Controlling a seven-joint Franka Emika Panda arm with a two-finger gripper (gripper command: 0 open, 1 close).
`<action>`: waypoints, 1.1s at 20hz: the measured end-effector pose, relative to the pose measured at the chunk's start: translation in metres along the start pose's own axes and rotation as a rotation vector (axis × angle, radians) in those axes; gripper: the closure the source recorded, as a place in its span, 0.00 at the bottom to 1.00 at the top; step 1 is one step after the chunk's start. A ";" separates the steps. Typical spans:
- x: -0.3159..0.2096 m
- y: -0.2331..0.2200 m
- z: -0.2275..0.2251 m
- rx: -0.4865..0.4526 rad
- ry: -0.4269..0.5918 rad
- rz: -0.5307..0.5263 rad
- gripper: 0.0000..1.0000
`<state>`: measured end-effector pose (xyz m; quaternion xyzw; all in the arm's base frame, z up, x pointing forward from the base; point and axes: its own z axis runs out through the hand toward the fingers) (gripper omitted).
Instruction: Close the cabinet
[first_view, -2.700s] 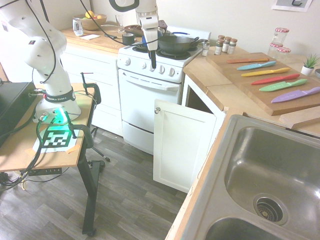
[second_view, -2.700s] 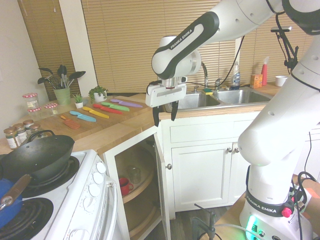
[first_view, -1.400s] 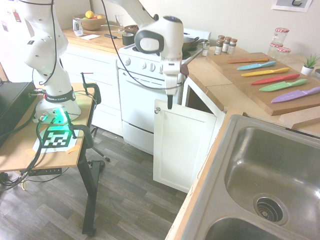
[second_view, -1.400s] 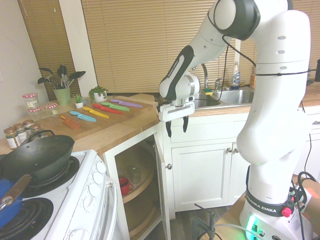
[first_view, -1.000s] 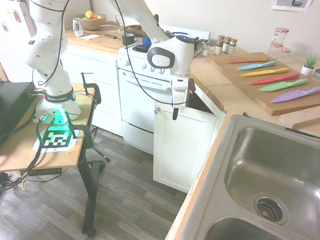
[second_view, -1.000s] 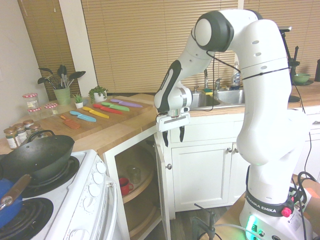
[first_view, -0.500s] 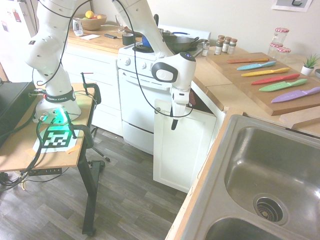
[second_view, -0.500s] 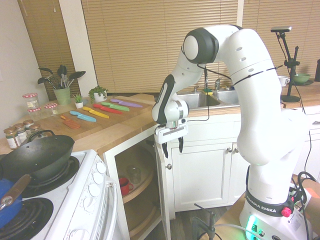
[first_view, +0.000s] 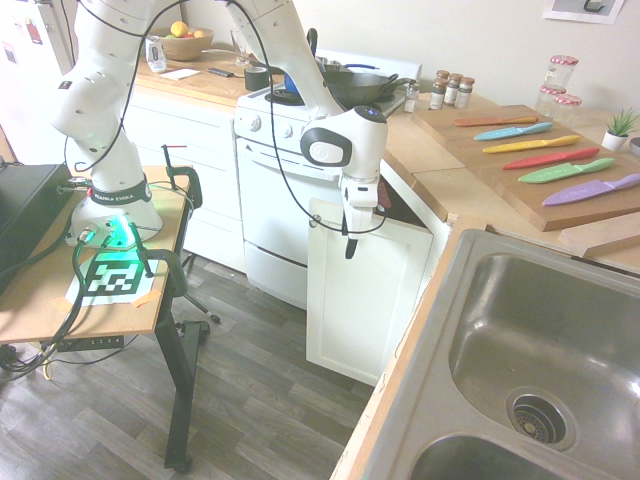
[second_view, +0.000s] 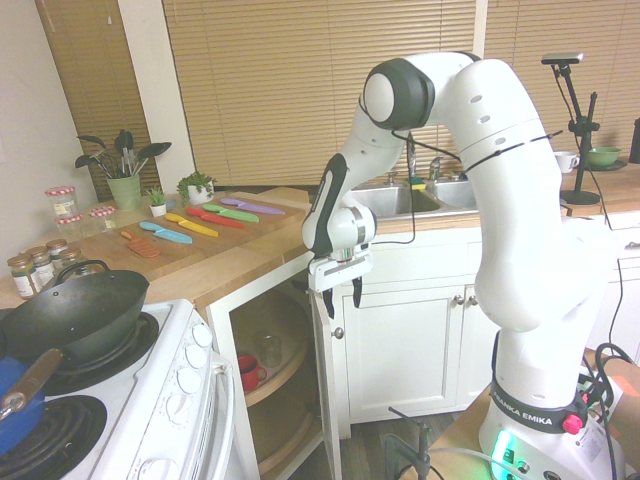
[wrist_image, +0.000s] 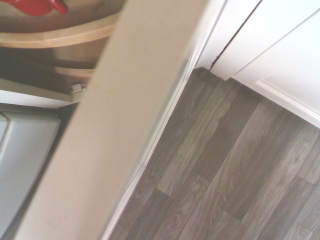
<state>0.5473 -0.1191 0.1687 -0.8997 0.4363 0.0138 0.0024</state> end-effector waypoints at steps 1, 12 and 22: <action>0.000 0.000 0.000 0.002 0.000 -0.001 1.00; 0.003 0.001 -0.006 0.011 0.007 -0.008 1.00; -0.001 -0.005 -0.013 0.012 0.028 -0.033 1.00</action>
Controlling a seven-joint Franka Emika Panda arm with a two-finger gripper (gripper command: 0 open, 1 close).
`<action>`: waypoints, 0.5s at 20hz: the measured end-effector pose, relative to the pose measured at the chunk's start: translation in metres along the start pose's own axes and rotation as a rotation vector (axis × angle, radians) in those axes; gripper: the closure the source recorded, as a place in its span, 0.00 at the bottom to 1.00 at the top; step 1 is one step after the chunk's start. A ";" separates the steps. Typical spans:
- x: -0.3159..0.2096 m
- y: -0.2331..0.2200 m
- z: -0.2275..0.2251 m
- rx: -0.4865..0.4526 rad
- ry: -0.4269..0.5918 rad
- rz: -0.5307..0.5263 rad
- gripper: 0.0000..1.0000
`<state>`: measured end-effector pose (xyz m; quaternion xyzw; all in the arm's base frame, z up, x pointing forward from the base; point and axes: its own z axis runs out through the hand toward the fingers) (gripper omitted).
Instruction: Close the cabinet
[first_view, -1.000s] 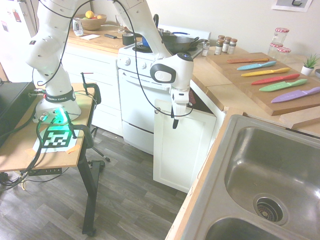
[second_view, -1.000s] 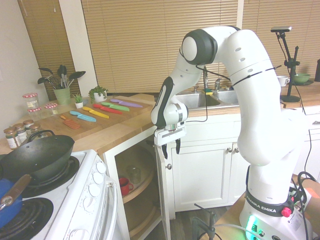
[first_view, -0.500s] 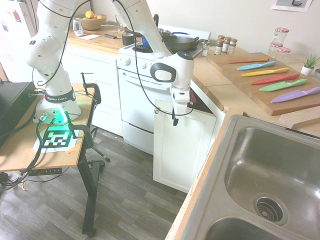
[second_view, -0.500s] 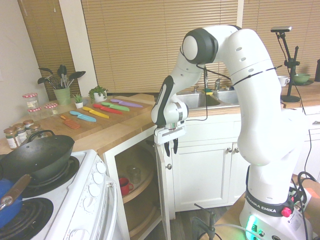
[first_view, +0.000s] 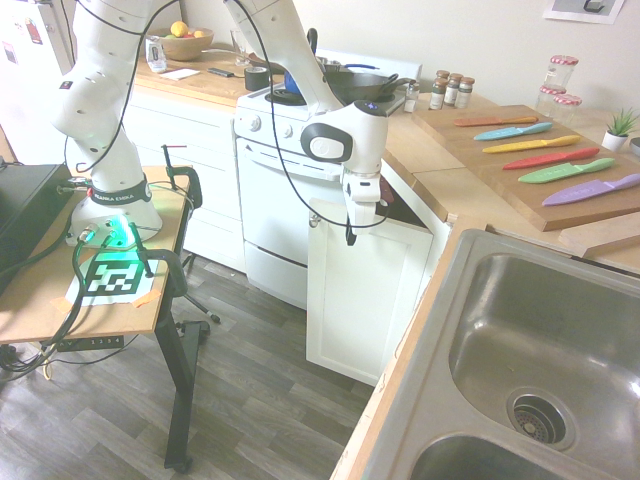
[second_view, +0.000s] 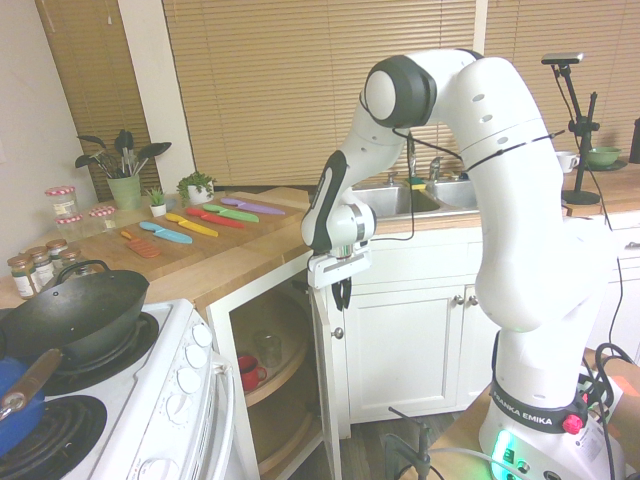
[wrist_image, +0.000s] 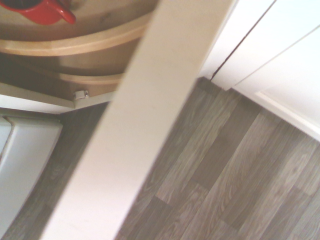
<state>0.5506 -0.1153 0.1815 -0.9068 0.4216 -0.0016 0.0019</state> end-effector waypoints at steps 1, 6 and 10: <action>-0.002 0.000 -0.001 -0.001 0.002 -0.004 1.00; -0.007 0.000 -0.007 -0.014 0.026 -0.048 1.00; -0.023 -0.011 -0.012 -0.029 0.073 -0.145 1.00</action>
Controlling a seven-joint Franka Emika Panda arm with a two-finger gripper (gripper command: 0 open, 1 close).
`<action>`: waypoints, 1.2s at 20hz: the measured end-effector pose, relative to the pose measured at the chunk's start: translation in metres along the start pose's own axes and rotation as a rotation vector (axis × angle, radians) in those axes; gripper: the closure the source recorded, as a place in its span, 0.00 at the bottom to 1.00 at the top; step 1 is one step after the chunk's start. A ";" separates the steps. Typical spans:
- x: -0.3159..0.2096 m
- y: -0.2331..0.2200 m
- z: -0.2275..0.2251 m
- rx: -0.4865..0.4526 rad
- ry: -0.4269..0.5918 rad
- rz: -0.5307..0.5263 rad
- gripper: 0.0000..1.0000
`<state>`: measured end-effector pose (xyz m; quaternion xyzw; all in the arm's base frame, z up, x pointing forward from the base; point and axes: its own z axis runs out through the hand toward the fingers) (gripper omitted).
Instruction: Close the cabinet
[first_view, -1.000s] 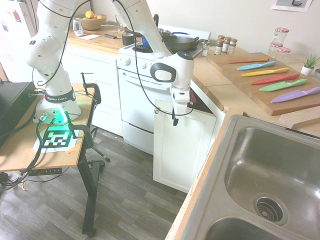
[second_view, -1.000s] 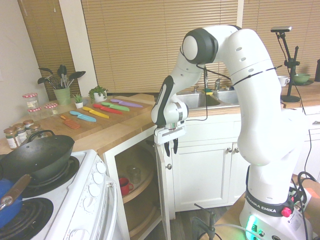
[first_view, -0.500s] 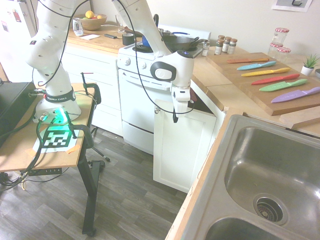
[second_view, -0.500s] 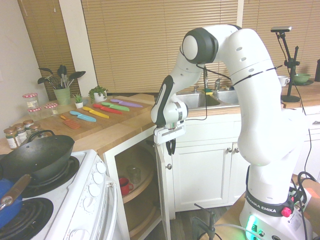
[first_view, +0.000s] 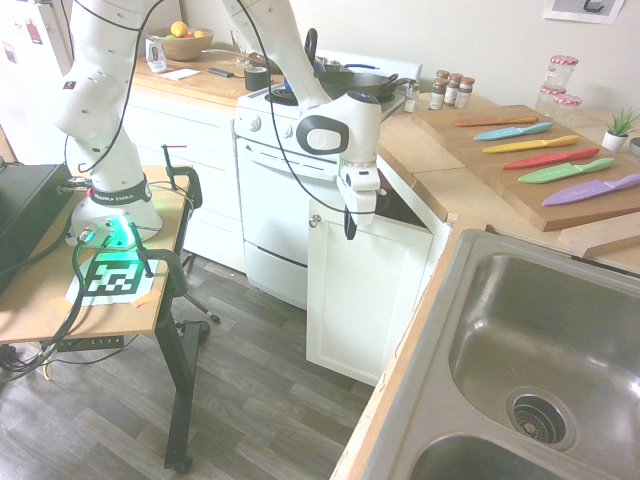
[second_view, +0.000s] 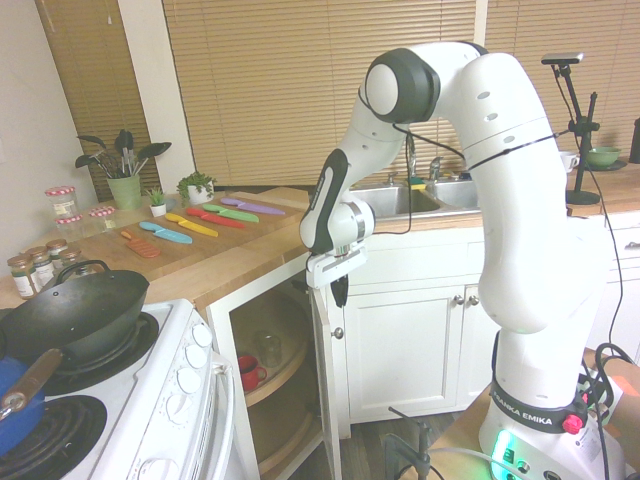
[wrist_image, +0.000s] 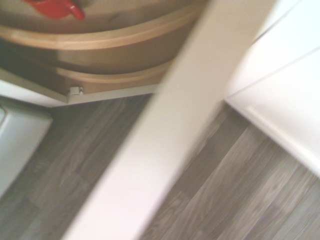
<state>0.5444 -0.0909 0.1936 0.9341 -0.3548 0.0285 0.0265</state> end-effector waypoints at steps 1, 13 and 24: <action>-0.004 -0.004 -0.003 -0.005 0.012 -0.026 1.00; -0.019 -0.055 -0.021 -0.095 0.048 -0.193 1.00; -0.008 -0.131 -0.014 -0.144 0.026 -0.221 1.00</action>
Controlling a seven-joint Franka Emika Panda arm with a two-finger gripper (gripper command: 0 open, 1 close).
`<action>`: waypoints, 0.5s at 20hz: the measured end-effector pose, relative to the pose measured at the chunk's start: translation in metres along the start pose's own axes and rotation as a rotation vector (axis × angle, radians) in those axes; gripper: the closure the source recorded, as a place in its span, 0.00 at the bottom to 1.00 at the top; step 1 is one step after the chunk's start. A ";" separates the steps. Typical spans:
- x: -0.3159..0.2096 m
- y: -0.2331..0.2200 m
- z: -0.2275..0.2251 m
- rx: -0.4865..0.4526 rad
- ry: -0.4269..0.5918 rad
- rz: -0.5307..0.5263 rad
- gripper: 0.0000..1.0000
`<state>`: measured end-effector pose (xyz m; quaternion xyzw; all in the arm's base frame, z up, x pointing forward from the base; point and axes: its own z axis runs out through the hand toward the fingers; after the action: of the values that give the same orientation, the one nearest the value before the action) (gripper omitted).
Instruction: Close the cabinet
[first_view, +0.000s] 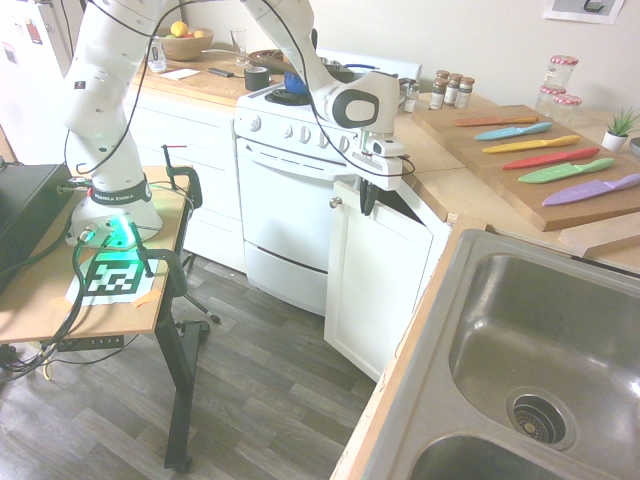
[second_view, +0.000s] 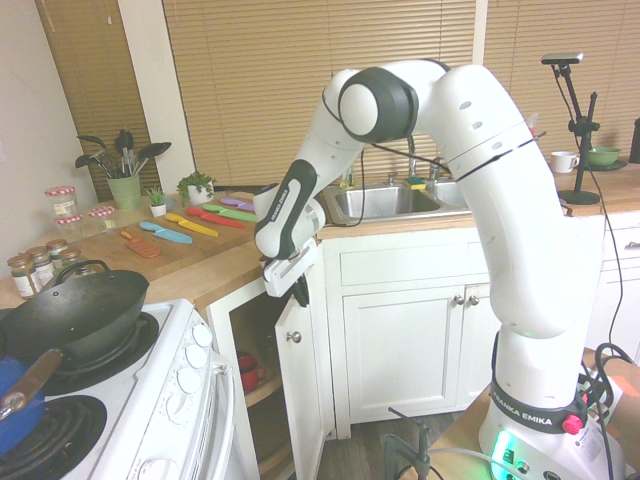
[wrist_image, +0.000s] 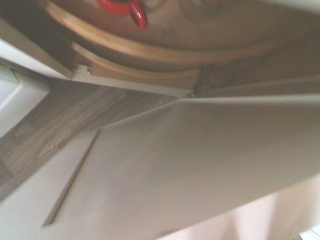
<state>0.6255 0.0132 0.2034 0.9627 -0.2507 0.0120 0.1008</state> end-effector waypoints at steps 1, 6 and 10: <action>0.002 -0.005 -0.001 0.003 -0.001 0.003 1.00; 0.016 -0.021 -0.018 0.032 -0.010 0.031 1.00; 0.019 -0.029 -0.030 0.049 -0.001 0.034 1.00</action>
<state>0.6572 0.0351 0.2282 0.9605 -0.2667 0.0192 0.0767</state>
